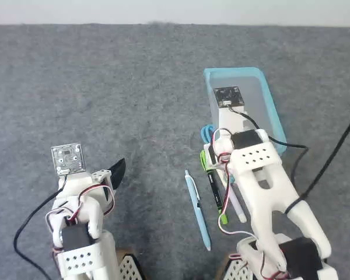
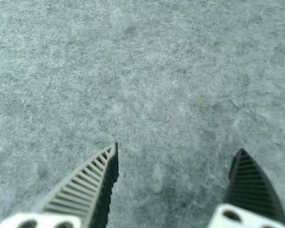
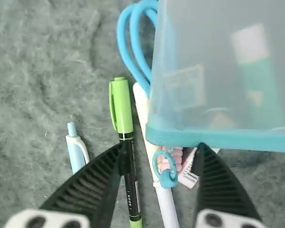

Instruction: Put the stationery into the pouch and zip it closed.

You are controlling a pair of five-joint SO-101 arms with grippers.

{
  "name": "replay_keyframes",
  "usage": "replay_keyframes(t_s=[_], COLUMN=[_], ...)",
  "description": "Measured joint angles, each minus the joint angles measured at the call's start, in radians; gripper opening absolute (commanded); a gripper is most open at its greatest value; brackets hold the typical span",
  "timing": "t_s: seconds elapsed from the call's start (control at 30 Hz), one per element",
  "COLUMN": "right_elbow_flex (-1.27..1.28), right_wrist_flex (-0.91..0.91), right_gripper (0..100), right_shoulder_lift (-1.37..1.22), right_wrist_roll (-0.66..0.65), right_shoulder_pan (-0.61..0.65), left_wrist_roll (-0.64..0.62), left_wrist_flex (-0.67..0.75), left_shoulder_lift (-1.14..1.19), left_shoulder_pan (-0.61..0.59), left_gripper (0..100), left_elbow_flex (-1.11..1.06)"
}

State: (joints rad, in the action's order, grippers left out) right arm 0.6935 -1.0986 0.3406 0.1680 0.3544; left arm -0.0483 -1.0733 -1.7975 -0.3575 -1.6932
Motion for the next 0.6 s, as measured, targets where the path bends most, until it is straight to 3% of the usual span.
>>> replay_keyframes(t_s=[0.4, 0.6], right_elbow_flex=[0.0, 0.054], right_wrist_flex=[-0.02, -0.038], right_gripper=[21.0, 23.8], right_shoulder_lift=[-0.064, 0.094], right_wrist_roll=[-0.038, -0.084], right_shoulder_pan=[0.003, 0.043], left_wrist_roll=[0.0, 0.0], left_wrist_flex=[0.0, 0.0], left_shoulder_lift=[0.0, 0.0], left_shoulder_pan=[0.0, 0.011], left_gripper=[36, 36], left_elbow_flex=[0.0, 0.0])
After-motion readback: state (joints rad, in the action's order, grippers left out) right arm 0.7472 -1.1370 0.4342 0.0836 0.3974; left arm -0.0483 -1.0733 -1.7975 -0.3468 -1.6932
